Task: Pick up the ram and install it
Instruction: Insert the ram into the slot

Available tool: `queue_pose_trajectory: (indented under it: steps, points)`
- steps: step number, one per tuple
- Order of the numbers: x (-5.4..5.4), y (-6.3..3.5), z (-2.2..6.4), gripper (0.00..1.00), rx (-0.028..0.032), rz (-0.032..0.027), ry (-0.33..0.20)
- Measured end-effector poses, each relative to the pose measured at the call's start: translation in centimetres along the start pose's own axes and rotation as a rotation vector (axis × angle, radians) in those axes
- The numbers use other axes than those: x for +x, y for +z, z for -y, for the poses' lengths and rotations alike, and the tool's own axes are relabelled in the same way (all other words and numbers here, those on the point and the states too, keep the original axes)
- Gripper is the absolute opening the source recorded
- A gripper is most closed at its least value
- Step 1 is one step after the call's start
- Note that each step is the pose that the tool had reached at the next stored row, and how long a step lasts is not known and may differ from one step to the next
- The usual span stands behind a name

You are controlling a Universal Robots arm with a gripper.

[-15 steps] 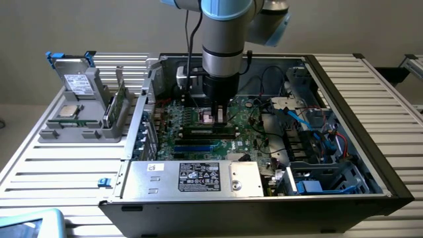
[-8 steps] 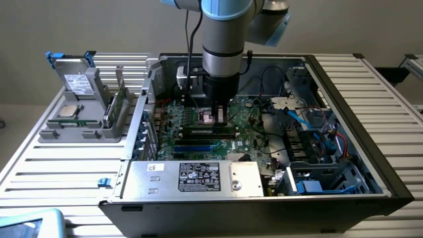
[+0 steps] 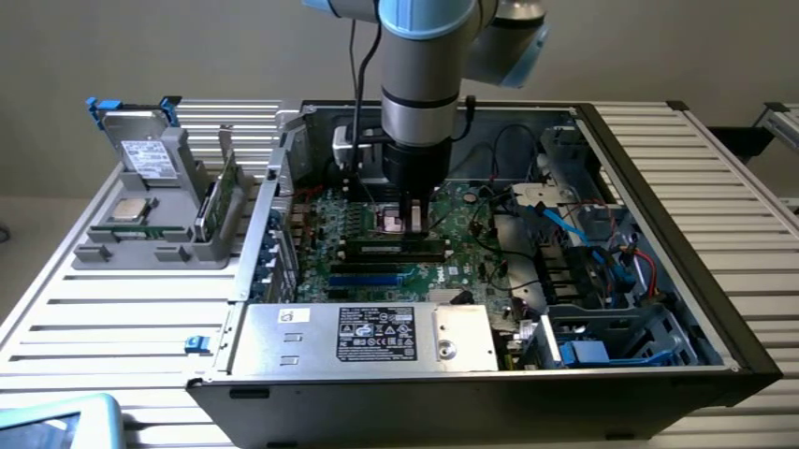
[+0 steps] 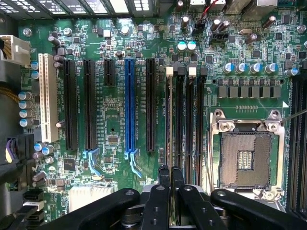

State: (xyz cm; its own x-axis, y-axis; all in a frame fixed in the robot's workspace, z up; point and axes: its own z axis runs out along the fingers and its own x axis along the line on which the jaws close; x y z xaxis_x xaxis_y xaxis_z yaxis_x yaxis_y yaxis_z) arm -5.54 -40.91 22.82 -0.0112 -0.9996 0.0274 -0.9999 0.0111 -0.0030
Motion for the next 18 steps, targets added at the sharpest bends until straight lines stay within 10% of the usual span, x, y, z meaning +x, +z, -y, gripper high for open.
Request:
queue_pose_trajectory:
  steps: [18]
  points:
    - [-0.2, 0.22, -0.02, 0.22, 0.0024, -0.0006, 0.0]
